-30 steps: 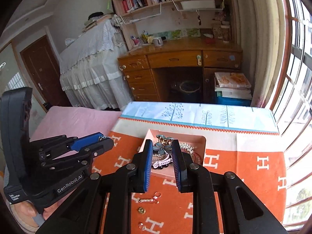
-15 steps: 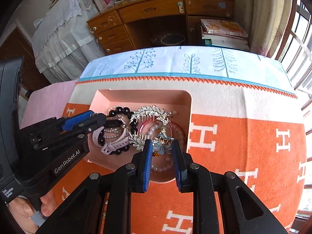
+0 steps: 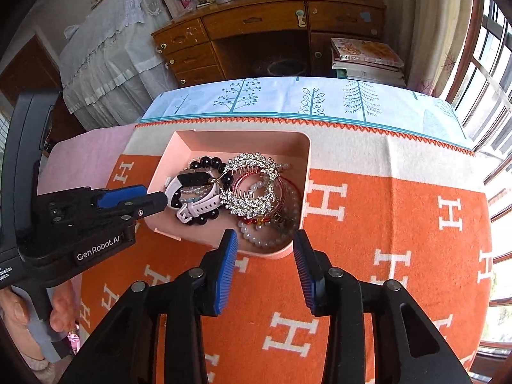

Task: Organize jewelry
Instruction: 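Move the left tool to the gold coin charm and the right tool to the pearl pin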

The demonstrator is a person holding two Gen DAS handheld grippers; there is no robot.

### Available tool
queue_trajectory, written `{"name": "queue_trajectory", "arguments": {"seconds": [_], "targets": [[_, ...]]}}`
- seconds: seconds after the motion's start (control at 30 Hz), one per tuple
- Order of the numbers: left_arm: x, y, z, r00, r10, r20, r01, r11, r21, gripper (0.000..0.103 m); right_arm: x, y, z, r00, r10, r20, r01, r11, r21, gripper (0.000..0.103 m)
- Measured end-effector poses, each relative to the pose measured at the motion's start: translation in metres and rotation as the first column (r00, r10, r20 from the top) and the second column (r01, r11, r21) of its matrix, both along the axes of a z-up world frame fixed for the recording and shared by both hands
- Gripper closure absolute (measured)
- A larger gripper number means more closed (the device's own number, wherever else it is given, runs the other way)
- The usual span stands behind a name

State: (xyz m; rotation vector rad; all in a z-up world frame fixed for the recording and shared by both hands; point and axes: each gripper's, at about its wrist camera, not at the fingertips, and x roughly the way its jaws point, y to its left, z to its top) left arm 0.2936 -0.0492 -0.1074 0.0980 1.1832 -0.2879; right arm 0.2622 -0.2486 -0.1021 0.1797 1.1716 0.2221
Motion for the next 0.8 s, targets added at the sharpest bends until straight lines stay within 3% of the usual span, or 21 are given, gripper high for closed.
{"name": "queue_trajectory", "arguments": {"seconds": [0.2, 0.4, 0.8], "targets": [[-0.034, 0.004, 0.011, 0.999, -0.031, 0.040, 0.030, 0.999, 0.038, 0.077, -0.031, 0.008, 0.016, 0.999, 0.028, 0.032, -0.028, 1.000, 0.005, 0.066], [-0.063, 0.014, 0.003, 0.997, -0.067, 0.039, 0.064, 0.996, 0.055, 0.077, -0.062, 0.019, 0.022, 0.997, 0.060, 0.042, -0.061, 0.998, 0.008, 0.066], [-0.118, 0.021, -0.022, 0.987, -0.162, -0.015, 0.162, 0.987, -0.013, 0.077, -0.093, 0.023, -0.001, 0.997, 0.073, 0.002, -0.073, 0.996, 0.051, 0.066]]}}
